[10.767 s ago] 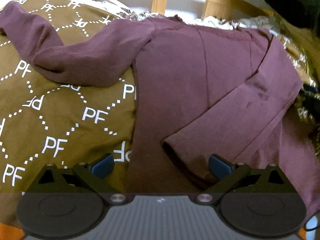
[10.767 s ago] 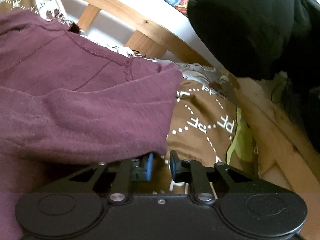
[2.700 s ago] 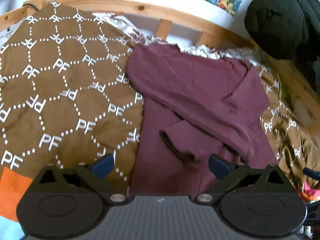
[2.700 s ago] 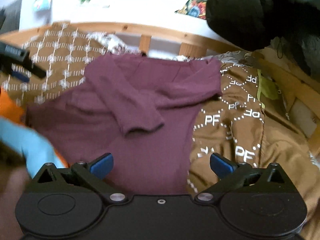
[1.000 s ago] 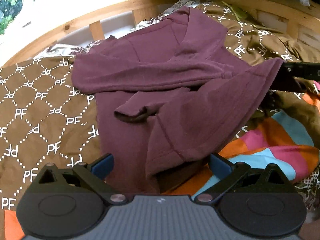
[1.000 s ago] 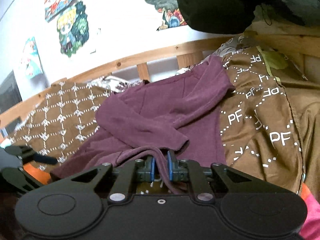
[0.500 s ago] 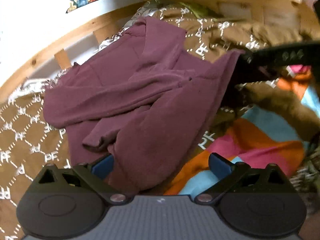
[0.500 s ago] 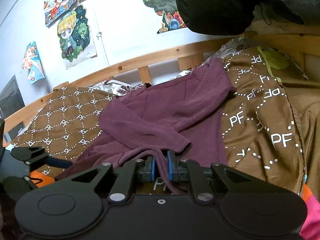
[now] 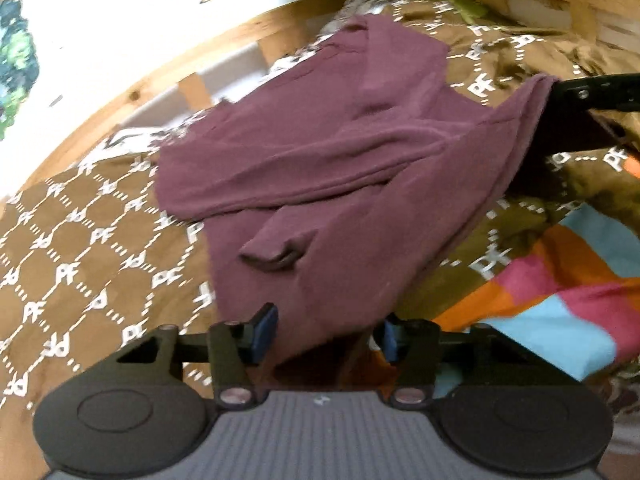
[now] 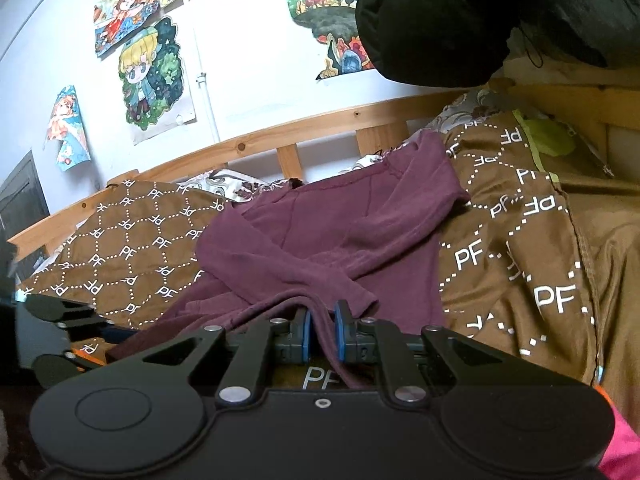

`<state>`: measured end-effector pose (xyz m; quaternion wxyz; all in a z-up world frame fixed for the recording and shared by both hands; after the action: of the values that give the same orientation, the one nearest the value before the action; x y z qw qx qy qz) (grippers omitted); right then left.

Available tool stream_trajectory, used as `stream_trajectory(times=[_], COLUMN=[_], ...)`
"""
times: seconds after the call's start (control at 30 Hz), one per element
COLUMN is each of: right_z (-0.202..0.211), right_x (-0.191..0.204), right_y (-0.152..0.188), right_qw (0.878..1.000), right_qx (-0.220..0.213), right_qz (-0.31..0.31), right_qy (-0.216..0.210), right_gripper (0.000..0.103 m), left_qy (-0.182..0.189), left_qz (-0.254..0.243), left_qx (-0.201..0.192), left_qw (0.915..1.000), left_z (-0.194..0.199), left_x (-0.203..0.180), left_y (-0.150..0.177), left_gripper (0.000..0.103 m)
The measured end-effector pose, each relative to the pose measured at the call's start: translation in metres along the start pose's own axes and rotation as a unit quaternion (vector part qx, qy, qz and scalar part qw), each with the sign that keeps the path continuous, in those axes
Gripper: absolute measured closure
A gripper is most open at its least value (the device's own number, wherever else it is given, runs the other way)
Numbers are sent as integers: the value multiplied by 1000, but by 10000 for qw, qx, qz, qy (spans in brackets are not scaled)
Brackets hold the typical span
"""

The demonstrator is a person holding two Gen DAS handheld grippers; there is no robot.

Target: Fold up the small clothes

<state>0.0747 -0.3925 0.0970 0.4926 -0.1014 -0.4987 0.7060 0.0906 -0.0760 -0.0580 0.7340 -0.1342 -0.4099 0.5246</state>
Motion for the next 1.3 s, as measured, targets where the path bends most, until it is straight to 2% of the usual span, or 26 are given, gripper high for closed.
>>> stream_trajectory(times=[0.07, 0.17, 0.23, 0.3, 0.4, 0.5, 0.63, 0.73, 0.8, 0.83, 0.87, 1.1, 1.2, 1.3], right_z=[0, 2, 3, 2, -8, -19, -27, -34, -35, -33, -30, 13, 40, 70], right_x=[1, 1, 2, 3, 4, 4, 12, 15, 13, 12, 11, 32, 45, 66], right_y=[0, -2, -2, -1, 6, 18, 33, 45, 50, 49, 47, 16, 2, -9], right_qw=[10000, 10000, 10000, 9997, 9981, 9929, 9809, 9666, 9627, 9642, 9658, 9798, 9853, 9858], right_qx=[-8, -25, -8, 71, 500, 1043, 1469, 1840, 1985, 1977, 1944, 1064, 781, 631], right_qz=[6, -17, 65, 177, 308, 495, 1135, 1584, 1607, 1535, 1481, 1420, 1256, 1355], right_qy=[20, 22, 65, 129, 185, 301, 590, 823, 893, 873, 863, 921, 858, 771], right_gripper=[91, 91, 91, 91, 85, 79, 73, 72, 77, 91, 97, 98, 98, 98], left_qy=[-160, -210, -328, -392, -234, -163, -258, -261, -232, -220, -209, -59, -10, 161], left_qz=[67, 292, 226, 202, 607, 889, 930, 1118, 1244, 1309, 1382, 1741, 1838, 1979], left_qx=[160, 264, 227, 189, 215, 103, -199, -256, -306, -364, -431, -868, -1158, -1535], left_qw=[9997, 9990, 9989, 9988, 9976, 9959, 9951, 9931, 9915, 9905, 9892, 9809, 9761, 9680], left_z=[-4, -8, -8, -7, -7, -3, 5, 6, 9, 13, 17, 62, 91, 125], left_x=[10, 25, 30, 34, 44, 53, 59, 63, 65, 67, 69, 92, 101, 109], left_y=[7, 11, 13, 13, 12, 9, 1, -4, -4, -3, -2, 5, 7, 11], left_gripper=[50, 56, 65, 87, 97, 97, 98, 98, 98, 98, 98, 99, 99, 99])
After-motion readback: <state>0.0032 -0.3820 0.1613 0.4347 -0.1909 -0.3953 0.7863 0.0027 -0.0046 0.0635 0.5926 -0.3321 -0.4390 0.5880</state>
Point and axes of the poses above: each gripper's, at about its wrist camera, not at the fingertips, and z roughly against the way its jaws point, x to its left, y to its underside, the point moved 4 cm from there along -z, roughly the way its jaws point, and after that the axes turned 10 degrees about -y, right-handed, at the moved point
